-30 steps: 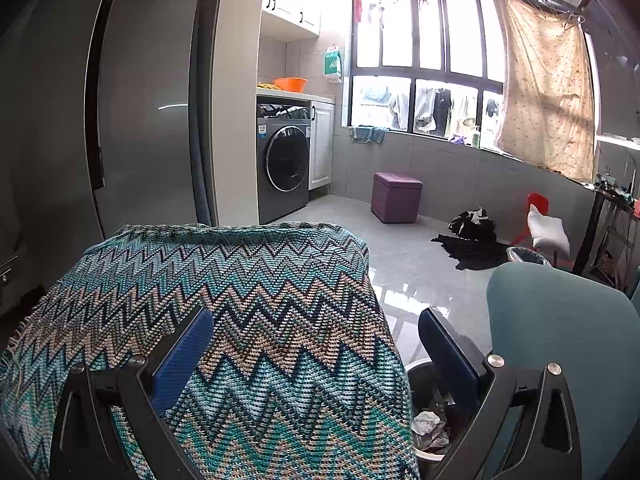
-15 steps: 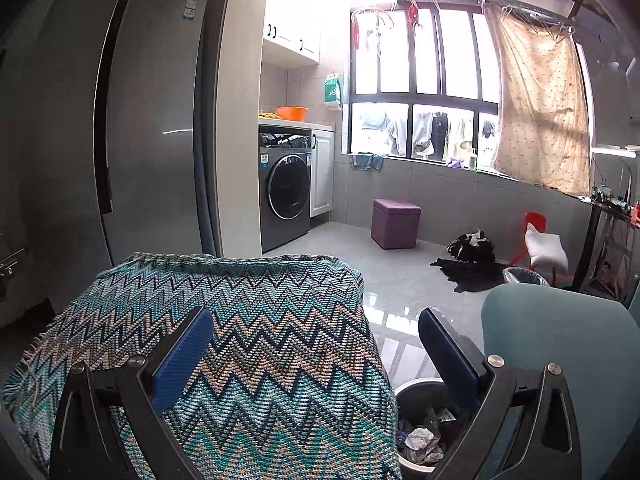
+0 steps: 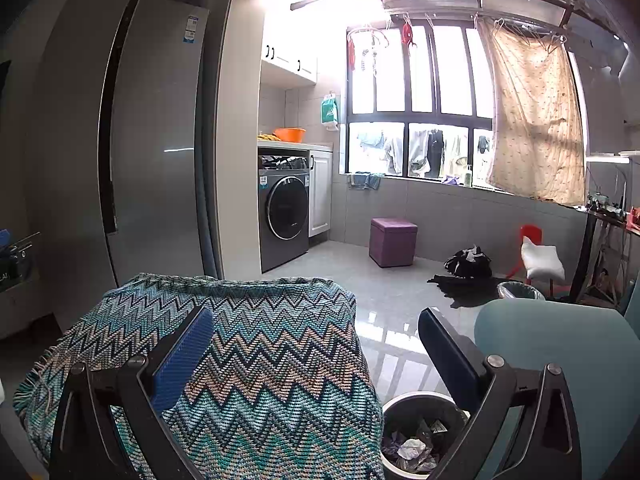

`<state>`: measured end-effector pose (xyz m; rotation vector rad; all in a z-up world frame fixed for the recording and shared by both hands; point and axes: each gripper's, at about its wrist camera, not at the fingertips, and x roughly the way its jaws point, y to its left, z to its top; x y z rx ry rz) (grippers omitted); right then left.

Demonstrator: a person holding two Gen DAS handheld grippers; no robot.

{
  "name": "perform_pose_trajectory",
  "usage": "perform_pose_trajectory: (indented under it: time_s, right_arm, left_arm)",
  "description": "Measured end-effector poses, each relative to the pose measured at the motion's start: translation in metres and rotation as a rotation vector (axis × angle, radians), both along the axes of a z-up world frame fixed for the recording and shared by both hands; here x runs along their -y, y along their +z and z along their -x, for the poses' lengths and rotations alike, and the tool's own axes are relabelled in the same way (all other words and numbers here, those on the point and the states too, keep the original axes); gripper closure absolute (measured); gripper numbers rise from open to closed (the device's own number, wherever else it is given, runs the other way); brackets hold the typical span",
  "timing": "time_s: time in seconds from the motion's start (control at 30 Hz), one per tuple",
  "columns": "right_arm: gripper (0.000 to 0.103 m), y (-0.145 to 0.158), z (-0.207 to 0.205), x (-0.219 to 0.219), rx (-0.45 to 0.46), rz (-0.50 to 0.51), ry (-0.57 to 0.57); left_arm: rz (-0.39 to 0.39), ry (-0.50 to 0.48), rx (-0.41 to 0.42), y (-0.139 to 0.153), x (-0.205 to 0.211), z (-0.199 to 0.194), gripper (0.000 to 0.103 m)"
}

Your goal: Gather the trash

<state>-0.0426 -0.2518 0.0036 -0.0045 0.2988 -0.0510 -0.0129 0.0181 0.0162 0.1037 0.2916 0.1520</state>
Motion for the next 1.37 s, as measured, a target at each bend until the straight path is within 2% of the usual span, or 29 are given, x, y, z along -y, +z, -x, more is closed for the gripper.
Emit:
perform_pose_trajectory:
  time_s: [0.37, 0.63, 0.93, 1.37]
  right_arm:
    - [0.000, 0.006, 0.005, 0.002, 0.010, -0.004, 0.002]
    - [0.000, 0.013, 0.008, 0.007, 0.033, -0.010, -0.001]
    - [0.000, 0.021, 0.015, 0.011, 0.057, -0.017, -0.007]
    - [0.000, 0.019, 0.014, 0.011, 0.044, -0.017, -0.002]
  left_arm:
    - [-0.015, -0.017, 0.001, 0.003, 0.007, 0.003, 0.024]
    - [-0.034, -0.007, 0.060, 0.013, 0.012, 0.013, 0.024]
    - [-0.033, -0.018, 0.089, 0.019, 0.015, 0.017, 0.024]
    - [-0.028, -0.029, 0.070, 0.016, 0.018, 0.015, 0.024]
